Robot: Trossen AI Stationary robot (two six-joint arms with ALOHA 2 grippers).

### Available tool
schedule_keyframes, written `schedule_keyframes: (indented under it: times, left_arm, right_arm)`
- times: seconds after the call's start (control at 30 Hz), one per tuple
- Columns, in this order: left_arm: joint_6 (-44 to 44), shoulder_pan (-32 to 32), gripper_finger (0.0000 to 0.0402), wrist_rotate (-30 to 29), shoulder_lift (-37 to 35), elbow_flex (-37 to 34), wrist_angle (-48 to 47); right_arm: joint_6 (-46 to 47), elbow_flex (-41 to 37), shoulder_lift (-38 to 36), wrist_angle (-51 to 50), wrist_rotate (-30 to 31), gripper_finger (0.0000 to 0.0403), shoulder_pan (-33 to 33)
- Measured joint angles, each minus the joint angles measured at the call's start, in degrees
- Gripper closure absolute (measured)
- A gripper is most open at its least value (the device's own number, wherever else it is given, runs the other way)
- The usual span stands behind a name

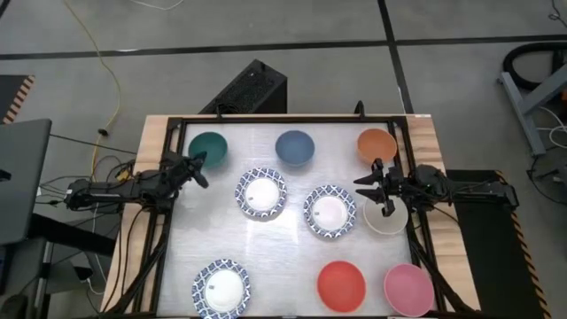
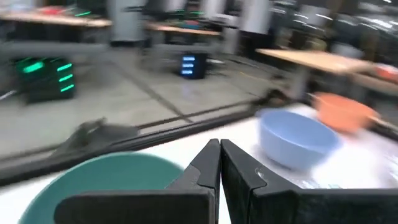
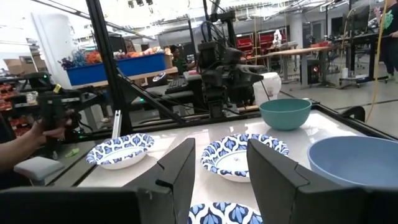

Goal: Nest bowls inside each other
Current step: Stack the top-right blue patterned bowl on top of the top-left blue patterned bowl

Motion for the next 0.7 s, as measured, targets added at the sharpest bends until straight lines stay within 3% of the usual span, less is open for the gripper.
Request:
schedule_keyframes:
  times: [0.17, 0.27, 0.7]
  left_arm:
    - [5.7, 0.0, 0.0401, 17.4, 0.0, 0.0, 3.3]
    - [6.5, 0.0, 0.0401, 22.0, 0.0, 0.0, 5.3]
    - [3.5, 0.0, 0.0401, 22.1, 0.0, 0.0, 4.2]
  right_arm:
    - [-0.1, 0.0, 0.0, -0.3, 0.0, 0.0237, 0.0]
    - [-0.1, 0.0, 0.0, -0.2, 0.0, 0.0237, 0.0]
    - [1.1, 0.0, 0.0, -1.8, 0.0, 0.0237, 0.0]
